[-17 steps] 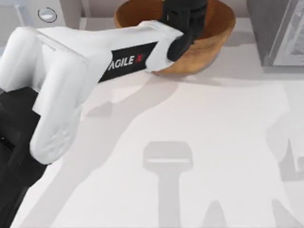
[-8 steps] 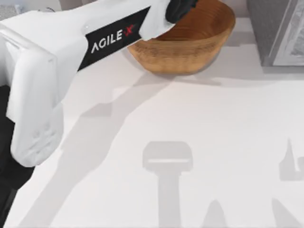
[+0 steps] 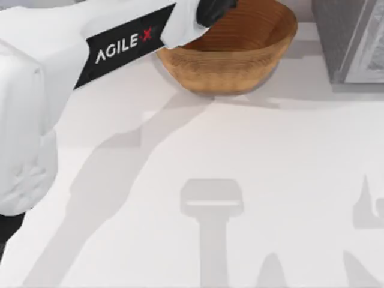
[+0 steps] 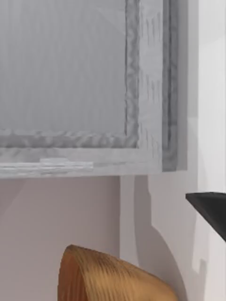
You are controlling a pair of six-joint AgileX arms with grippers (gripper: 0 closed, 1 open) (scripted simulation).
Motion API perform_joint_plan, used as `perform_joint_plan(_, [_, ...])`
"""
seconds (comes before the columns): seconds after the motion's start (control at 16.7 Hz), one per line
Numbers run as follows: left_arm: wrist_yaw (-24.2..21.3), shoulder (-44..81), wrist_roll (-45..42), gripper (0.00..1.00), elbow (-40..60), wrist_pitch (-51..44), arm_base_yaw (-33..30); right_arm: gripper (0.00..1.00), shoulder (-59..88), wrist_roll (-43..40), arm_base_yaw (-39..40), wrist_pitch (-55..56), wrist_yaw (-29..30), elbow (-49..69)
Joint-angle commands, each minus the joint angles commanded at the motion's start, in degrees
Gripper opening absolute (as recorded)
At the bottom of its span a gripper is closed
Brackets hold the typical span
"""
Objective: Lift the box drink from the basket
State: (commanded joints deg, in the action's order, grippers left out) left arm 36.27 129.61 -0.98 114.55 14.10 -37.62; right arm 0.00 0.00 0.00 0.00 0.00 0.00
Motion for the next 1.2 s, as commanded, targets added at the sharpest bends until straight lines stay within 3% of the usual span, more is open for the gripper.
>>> perform_joint_plan(0.24, [0.22,-15.12,-0.45,0.0,-15.41,-1.26,3.01,1.0,0.0,0.0,0.0,0.0,0.0,0.0])
perform_joint_plan(0.54, [-3.11,-46.7,-0.32,0.0,-44.18,-3.23,10.0,1.0,0.0,0.0,0.0,0.0,0.0,0.0])
perform_joint_plan(0.78, [-9.95,-76.42,-0.03,0.0,-69.11,-5.79,17.55,1.0,0.0,0.0,0.0,0.0,0.0,0.0])
perform_joint_plan(1.2, [-27.17,-116.58,0.53,0.0,-103.8,-11.41,31.39,1.0,0.0,0.0,0.0,0.0,0.0,0.0])
